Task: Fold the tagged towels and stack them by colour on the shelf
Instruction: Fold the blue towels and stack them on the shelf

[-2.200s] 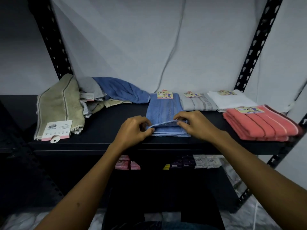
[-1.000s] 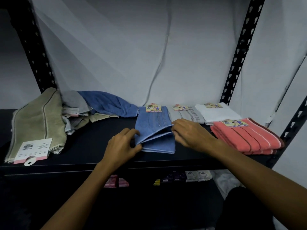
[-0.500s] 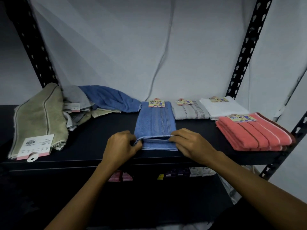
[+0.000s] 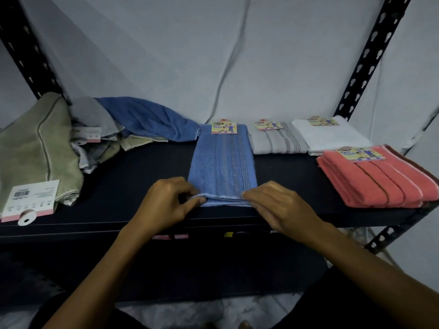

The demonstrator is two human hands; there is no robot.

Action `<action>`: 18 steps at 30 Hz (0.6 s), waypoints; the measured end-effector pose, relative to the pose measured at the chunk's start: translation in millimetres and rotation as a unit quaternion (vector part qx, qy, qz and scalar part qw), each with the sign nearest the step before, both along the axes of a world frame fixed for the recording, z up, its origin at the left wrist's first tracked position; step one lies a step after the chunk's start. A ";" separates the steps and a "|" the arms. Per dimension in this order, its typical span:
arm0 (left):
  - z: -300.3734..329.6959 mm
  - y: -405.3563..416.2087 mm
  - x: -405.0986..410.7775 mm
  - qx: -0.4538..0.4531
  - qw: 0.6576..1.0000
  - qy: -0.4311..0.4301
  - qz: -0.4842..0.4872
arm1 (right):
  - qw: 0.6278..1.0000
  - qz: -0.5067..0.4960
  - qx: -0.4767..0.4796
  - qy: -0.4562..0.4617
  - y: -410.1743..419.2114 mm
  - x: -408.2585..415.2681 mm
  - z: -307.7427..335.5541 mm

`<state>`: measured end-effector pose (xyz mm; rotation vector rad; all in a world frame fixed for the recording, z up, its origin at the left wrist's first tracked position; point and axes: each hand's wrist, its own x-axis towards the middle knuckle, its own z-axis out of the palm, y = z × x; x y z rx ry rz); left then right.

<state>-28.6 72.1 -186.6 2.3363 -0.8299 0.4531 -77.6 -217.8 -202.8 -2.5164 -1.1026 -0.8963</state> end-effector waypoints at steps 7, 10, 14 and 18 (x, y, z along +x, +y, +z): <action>2.1 3.1 -5.3 -0.009 1.000 0.007 -0.017 | 0.998 -0.012 0.034 0.047 1.9 -0.5 0.9; 2.1 3.4 -4.2 -0.005 1.000 0.012 -0.025 | 0.997 -0.014 0.053 0.060 3.3 0.2 1.1; 2.2 3.7 -2.3 -0.013 0.999 0.024 -0.029 | 0.994 -0.017 0.074 0.075 4.0 0.9 0.7; 3.2 3.2 -1.1 -0.018 0.999 0.030 -0.039 | 0.995 -0.032 0.062 0.077 5.2 -0.2 -1.7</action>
